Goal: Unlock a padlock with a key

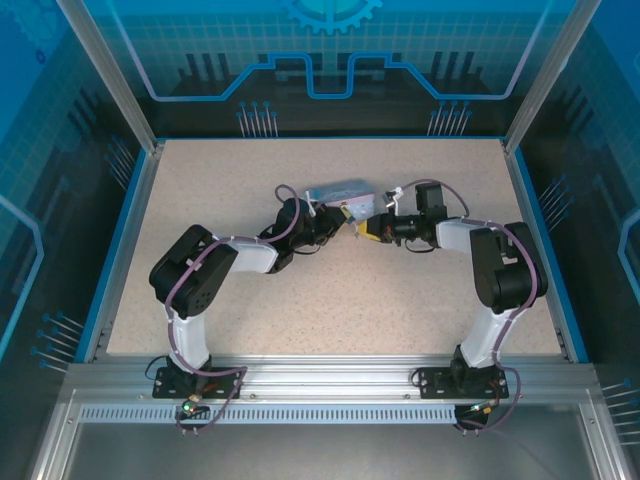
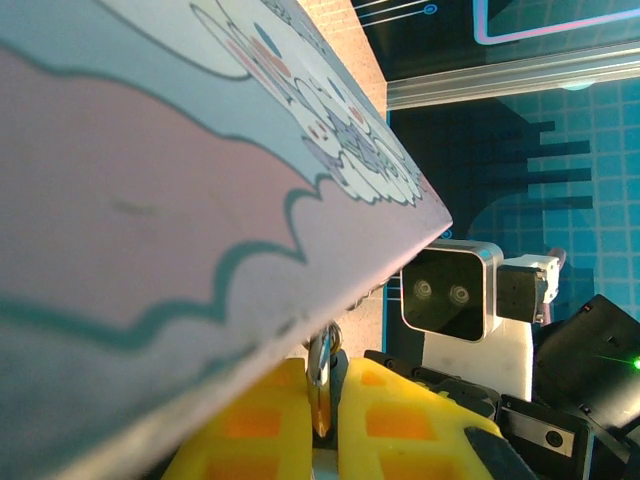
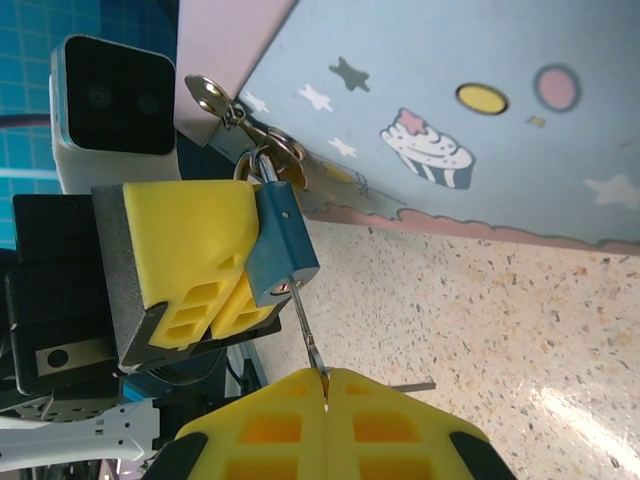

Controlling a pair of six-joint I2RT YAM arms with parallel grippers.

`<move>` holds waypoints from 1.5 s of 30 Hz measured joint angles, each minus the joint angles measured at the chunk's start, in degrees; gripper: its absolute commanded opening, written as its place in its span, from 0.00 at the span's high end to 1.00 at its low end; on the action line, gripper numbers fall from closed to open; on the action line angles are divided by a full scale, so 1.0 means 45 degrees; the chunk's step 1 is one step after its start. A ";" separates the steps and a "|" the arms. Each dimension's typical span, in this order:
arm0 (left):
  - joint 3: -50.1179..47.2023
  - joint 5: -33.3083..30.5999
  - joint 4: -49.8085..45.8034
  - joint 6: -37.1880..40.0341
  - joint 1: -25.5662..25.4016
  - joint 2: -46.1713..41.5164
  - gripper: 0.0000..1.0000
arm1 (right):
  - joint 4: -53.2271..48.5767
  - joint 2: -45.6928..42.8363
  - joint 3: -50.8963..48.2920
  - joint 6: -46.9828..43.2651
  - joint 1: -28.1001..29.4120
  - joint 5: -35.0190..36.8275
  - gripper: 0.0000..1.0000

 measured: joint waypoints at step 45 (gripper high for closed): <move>-0.0194 -0.0481 0.0423 0.0078 0.0005 -0.0102 1.00 | 0.2399 -0.0024 -0.0646 0.1991 0.0296 0.0452 0.99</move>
